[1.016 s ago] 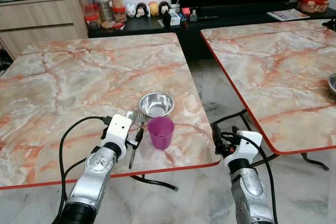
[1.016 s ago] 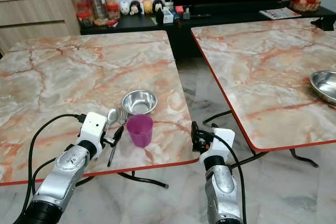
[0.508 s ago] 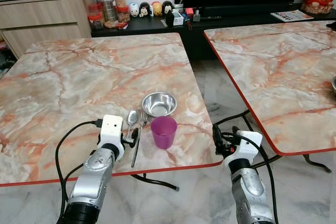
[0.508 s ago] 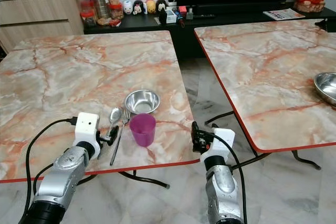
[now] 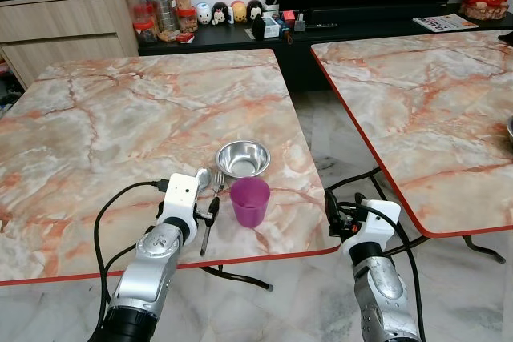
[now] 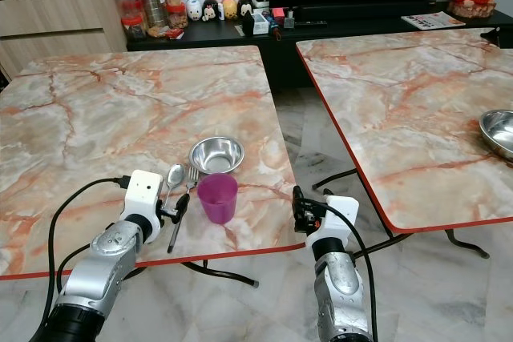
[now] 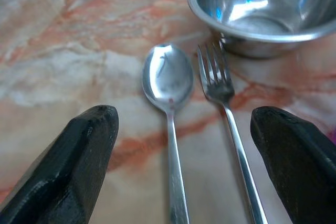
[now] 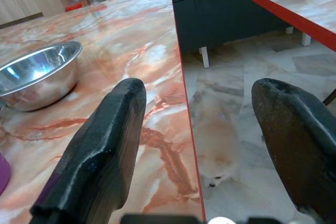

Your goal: Setting the table

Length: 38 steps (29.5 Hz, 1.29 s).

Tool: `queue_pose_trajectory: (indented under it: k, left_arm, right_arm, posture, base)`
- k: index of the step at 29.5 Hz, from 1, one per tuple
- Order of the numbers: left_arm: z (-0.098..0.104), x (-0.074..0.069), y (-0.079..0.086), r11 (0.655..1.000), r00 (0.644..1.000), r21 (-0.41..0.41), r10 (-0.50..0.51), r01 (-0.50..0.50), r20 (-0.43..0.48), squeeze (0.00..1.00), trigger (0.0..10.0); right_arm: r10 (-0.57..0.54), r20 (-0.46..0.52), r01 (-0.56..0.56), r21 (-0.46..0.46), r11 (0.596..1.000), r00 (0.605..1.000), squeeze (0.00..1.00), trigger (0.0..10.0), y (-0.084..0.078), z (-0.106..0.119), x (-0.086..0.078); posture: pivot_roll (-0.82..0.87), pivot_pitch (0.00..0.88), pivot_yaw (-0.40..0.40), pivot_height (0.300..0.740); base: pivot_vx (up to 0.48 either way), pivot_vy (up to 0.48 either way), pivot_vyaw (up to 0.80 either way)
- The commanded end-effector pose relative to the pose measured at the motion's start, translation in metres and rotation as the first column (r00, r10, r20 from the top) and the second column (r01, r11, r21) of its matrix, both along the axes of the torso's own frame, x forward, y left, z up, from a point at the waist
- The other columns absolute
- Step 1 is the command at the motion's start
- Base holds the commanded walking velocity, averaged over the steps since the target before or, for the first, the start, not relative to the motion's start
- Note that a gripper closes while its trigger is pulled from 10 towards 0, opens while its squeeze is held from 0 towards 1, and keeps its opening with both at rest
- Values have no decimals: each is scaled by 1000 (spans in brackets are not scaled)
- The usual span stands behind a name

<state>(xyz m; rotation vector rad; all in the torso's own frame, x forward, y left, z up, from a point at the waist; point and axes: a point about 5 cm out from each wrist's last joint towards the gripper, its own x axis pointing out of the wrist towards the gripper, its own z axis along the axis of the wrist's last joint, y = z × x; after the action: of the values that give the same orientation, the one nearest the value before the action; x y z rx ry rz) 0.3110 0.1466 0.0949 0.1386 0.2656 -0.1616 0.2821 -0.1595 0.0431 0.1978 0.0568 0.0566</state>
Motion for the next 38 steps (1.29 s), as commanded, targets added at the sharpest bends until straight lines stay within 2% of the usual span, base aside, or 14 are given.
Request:
queue_pose_trajectory:
  k: [1, 5, 8, 11, 22, 23, 26, 30, 34, 38]
  left_arm:
    - [0, 3, 0, 1000, 1000, 10, 13, -13, -13, 0, 10000]
    - [-2, 5, -2, 1000, 999, -3, 19, -19, -34, 0, 10000]
    - [-7, 6, -5, 997, 997, -68, 26, -31, -79, 0, 10000]
    - [-13, 8, -5, 997, 992, -63, 44, -52, -118, 0, 10000]
    - [-11, 12, -2, 991, 990, -90, 90, -100, -106, 0, 10000]
    - [-9, 14, -1, 983, 988, -135, 113, -128, -109, 0, 10000]
    - [-7, 15, 2, 972, 984, -173, 140, -158, -111, 0, 10000]
    - [-7, 15, 5, 968, 981, -178, 157, -176, -114, 0, 10000]
    - [-9, 15, 11, 971, 976, -127, 187, -201, -115, 0, 10000]
    - [-10, 15, 12, 970, 973, -120, 200, -213, -118, 0, 10000]
  right_arm:
    - [5, 5, -4, -5, 1000, 1000, 0, 10000, 1, 2, 1]
    - [4, 5, -4, -4, 1000, 1000, 0, 10000, 0, 3, 1]
    - [5, 5, -5, -4, 1000, 1000, 0, 10000, 0, 3, 2]
    - [6, 4, -5, -4, 1000, 1000, 0, 10000, 0, 3, 2]
    - [6, 4, -6, -4, 1000, 1000, 0, 10000, 0, 3, 2]
    - [6, 4, -6, -4, 1000, 1000, 0, 10000, 0, 3, 2]
    - [7, 4, -7, -4, 1000, 1000, 0, 10000, 0, 3, 2]
    - [7, 4, -7, -4, 1000, 1000, 0, 10000, -1, 3, 1]
    - [8, 3, -8, -5, 1000, 1000, 0, 10000, -1, 3, 1]
    - [8, 3, -8, -7, 1000, 1000, 0, 10000, -1, 3, 1]
  posture:
    - [-34, 0, 14, 740]
    - [-33, 0, 12, 740]
    - [-34, 0, 11, 740]
    - [-36, 0, 10, 740]
    - [-37, 0, 9, 740]
    - [-37, 0, 9, 740]
    - [-37, 0, 8, 740]
    - [-38, 0, 7, 740]
    - [-40, 0, 6, 740]
    - [-40, 0, 4, 740]
  base:
    - [0, 0, 0]
    - [0, 0, 0]
    - [0, 0, 0]
    - [0, 0, 0]
    - [0, 0, 0]
    - [0, 0, 0]
    - [0, 0, 0]
    - [0, 0, 0]
    - [0, 0, 0]
    - [0, 0, 0]
